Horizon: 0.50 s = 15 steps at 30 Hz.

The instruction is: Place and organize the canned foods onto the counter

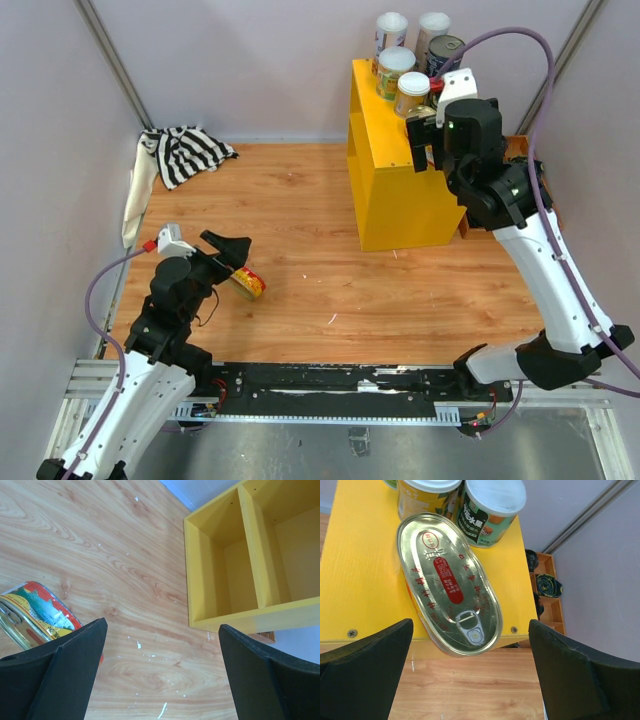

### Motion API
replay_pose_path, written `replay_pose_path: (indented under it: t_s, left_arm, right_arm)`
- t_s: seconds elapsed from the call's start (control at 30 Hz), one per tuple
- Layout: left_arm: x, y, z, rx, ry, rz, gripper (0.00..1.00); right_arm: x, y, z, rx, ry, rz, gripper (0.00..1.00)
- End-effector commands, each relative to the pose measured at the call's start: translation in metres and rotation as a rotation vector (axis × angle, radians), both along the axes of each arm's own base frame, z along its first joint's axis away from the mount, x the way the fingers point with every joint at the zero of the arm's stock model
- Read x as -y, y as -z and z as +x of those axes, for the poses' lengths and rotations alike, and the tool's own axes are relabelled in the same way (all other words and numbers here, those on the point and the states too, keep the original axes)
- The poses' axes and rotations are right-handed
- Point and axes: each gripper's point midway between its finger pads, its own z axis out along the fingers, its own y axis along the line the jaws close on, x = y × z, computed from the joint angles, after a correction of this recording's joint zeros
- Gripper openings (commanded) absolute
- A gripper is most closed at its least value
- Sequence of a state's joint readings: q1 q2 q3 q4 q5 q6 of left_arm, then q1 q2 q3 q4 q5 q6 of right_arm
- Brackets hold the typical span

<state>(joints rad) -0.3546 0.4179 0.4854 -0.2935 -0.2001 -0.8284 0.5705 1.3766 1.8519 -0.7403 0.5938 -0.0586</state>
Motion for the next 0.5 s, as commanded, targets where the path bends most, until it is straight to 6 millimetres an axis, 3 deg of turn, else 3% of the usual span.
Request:
replay_pose_path:
  t_s: [0.0,0.47]
  left_arm:
    - [0.001,-0.019,0.001,0.040,0.010,-0.016,0.98]
    - [-0.001,-0.022,0.000,0.027,0.006,0.007,0.98]
  right_arm:
    - [0.007,0.002,-0.003,-0.015,-0.023,0.090,0.98]
    - [0.000,0.031,0.022,-0.070,-0.109,0.186,0.98]
